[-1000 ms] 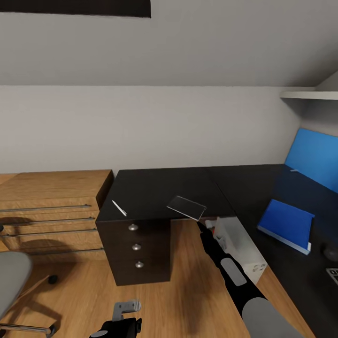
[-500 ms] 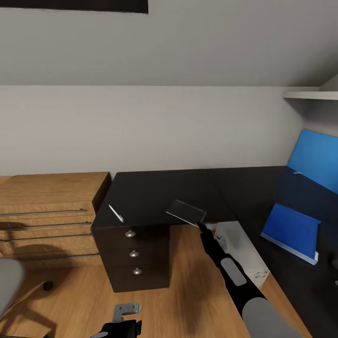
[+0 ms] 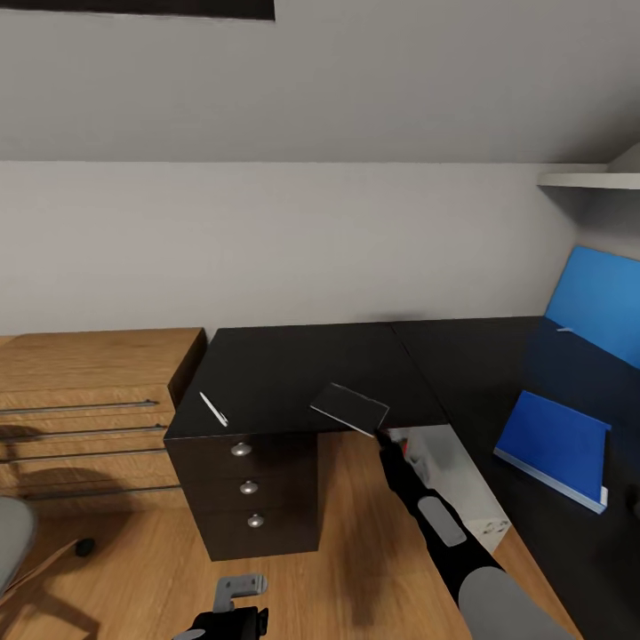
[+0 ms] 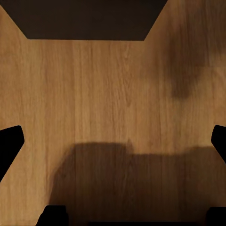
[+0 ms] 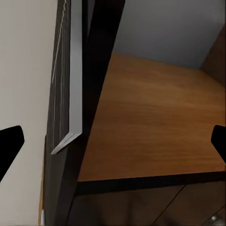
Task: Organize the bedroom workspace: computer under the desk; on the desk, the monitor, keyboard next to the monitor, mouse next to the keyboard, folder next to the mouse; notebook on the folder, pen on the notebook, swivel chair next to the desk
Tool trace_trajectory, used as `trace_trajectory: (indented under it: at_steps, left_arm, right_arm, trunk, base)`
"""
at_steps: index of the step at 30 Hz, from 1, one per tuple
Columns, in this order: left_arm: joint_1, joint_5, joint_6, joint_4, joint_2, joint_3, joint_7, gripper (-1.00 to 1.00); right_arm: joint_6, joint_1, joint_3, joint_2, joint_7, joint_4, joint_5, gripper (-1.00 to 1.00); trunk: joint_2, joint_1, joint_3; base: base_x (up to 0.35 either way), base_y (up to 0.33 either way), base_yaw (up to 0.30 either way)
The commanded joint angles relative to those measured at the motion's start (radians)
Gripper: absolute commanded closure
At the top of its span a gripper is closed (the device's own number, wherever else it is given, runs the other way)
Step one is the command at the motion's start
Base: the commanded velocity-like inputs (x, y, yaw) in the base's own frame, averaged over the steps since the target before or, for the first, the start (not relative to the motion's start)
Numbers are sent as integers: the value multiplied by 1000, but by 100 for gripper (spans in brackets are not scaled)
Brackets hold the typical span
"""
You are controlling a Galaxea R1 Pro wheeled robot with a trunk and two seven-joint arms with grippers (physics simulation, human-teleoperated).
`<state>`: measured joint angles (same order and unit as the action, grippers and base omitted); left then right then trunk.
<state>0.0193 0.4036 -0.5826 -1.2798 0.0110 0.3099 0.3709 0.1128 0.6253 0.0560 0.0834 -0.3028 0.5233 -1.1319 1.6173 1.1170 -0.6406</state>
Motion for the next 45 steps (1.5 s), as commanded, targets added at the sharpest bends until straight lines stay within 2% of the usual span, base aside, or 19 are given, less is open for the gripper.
trace_trajectory:
  at_steps: [1,15,22,30,35,45]
  left_arm:
    - [1,11,-2,-1,0,1,10,-100]
    - [1,11,-2,0,0,1,10,-100]
    - [1,12,-3,0,0,1,10,-100]
    - [1,12,-3,2,0,1,10,-100]
    - [1,11,-3,4,1,2,10,-100]
    - [1,12,-3,6,1,2,9,-100]
  right_arm:
    - [9,1,6,1,-3,-1,-9,-100]
    - [9,1,5,3,-4,-5,-9,-100]
    - [7,1,4,3,-4,-5,-9,-100]
    - [7,1,5,3,-4,-5,-9,-100]
    - [7,1,4,3,-4,-5,-9,-100]
    - [7,1,5,3,-4,-5,-9,-100]
  trunk:
    - [1,0,-1]
    - [1,0,-1]
    - [-48,-27,21]
    - [-48,-27,21]
    - [-83,-46,37]
    - [-83,-46,37]
  base:
    - [0,0,0]
    - [0,0,0]
    - [0,0,0]
    - [0,0,0]
    - [0,0,0]
    - [0,2,0]
